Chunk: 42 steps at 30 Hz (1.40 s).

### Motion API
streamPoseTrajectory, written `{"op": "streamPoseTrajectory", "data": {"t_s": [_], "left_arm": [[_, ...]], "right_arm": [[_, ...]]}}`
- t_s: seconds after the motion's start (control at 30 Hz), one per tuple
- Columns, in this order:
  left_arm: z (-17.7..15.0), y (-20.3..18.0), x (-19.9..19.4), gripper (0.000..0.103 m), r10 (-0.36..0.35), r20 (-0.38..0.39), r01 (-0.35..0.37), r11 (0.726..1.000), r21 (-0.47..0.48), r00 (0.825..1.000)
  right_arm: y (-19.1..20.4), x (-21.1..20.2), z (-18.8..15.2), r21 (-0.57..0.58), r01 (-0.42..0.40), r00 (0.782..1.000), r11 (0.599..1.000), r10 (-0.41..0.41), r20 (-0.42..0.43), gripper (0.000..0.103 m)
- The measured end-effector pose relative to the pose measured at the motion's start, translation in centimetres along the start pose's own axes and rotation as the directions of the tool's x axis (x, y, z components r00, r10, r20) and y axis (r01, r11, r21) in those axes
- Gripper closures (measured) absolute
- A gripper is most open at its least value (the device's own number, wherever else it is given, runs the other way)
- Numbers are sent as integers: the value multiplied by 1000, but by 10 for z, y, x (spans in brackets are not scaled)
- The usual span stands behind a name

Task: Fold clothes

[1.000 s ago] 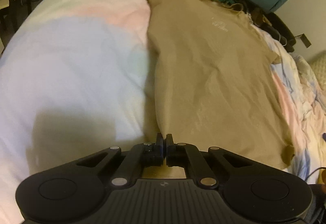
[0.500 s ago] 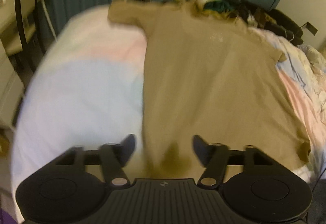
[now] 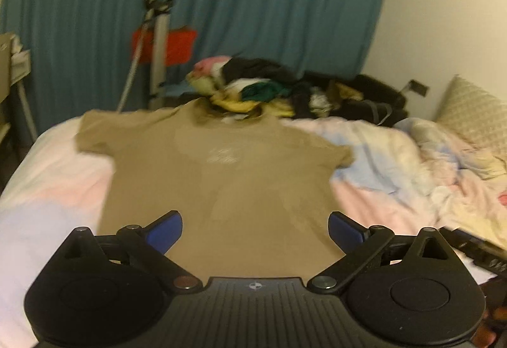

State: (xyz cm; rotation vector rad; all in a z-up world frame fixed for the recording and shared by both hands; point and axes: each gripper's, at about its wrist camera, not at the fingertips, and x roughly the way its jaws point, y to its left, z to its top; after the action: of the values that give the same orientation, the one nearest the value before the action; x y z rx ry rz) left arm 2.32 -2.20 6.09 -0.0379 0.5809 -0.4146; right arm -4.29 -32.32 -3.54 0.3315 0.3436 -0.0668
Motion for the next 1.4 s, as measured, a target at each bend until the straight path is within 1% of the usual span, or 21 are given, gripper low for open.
{"op": "streamPoseTrajectory", "data": {"t_s": [0.1, 0.17, 0.27, 0.33, 0.4, 0.47, 0.57, 0.67, 0.7, 0.83, 0.9, 0.97, 1.0, 1.07, 1.13, 1.23, 1.27, 1.3, 1.33, 1.37, 1.4], "left_arm": [[5, -34, -1, 2, -24, 64, 22, 999, 39, 998], [9, -53, -1, 1, -41, 106, 36, 998, 48, 994], [10, -72, 18, 1, -62, 127, 60, 998, 24, 990], [8, -80, 28, 1, -66, 137, 67, 998, -1, 988], [3, -77, 44, 1, -65, 136, 68, 998, -17, 989], [-3, -70, 63, 1, -57, 129, 61, 998, -29, 990], [-13, -44, 96, 1, -29, 111, 33, 999, -32, 993], [-24, -25, 114, 1, 34, 117, -32, 999, -16, 993], [-28, -19, 118, 1, 58, 121, -56, 998, -18, 991], [-39, -4, 149, 1, 131, 104, -130, 991, -20, 986], [-38, 4, 170, 1, 120, 79, -117, 992, -45, 990], [-40, 11, 188, 1, 126, 69, -123, 991, -50, 990], [-41, 14, 197, 1, 129, 64, -126, 991, -52, 990], [-43, 22, 212, 1, 118, 40, -115, 991, -71, 992], [-45, 33, 226, 1, 90, 4, -89, 989, -120, 996], [-46, 47, 240, 1, 45, -32, -50, 979, -199, 998], [-47, 50, 244, 1, 36, -38, -43, 974, -221, 999], [-48, 54, 245, 1, 33, -41, -42, 971, -235, 999], [-49, 58, 247, 1, 30, -44, -40, 967, -250, 999], [-49, 60, 248, 1, 32, -55, -46, 963, -265, 998], [-50, 63, 250, 1, 34, -66, -52, 958, -281, 997]], "right_arm": [[-6, -1, 1, 36, 8, 1000, 999, -8, 19, 9], [-11, -1, 2, 64, 13, 999, 998, -15, 29, 9], [-19, 10, 8, 143, -8, 1000, 990, 5, 22, 9], [-27, 24, 18, 216, -35, 999, 976, 34, 10, 9], [-37, 44, 30, 300, -71, 997, 951, 74, 2, 9], [-48, 73, 40, 381, -103, 993, 919, 115, -10, 9], [-64, 125, 48, 486, -109, 990, 867, 141, -30, 9], [-81, 186, 45, 593, -106, 986, 798, 163, -44, 9], [-85, 205, 43, 612, -98, 986, 785, 160, -48, 9], [-97, 284, 31, 621, -38, 993, 783, 101, -68, 9], [-103, 320, 25, 622, -8, 994, 783, 71, -78, 10], [-109, 349, 21, 612, 26, 996, 790, 33, -85, 17], [-113, 360, 18, 617, 33, 997, 786, 19, -78, 21], [-121, 377, 15, 635, 22, 999, 773, 8, -44, 23], [-125, 390, 22, 625, -14, 1000, 780, 17, 1, 23], [-127, 409, 33, 612, -27, 1000, 790, 16, 23, 23], [-126, 413, 37, 609, -23, 1000, 793, 9, 26, 27], [-125, 417, 39, 604, -10, 1000, 797, -1, 19, 33], [-124, 418, 39, 595, 13, 1000, 804, -16, 0, 52], [-123, 419, 39, 586, 40, 999, 810, -34, -22, 73], [-124, 417, 38, 578, 64, 998, 814, -48, -42, 82]]}}
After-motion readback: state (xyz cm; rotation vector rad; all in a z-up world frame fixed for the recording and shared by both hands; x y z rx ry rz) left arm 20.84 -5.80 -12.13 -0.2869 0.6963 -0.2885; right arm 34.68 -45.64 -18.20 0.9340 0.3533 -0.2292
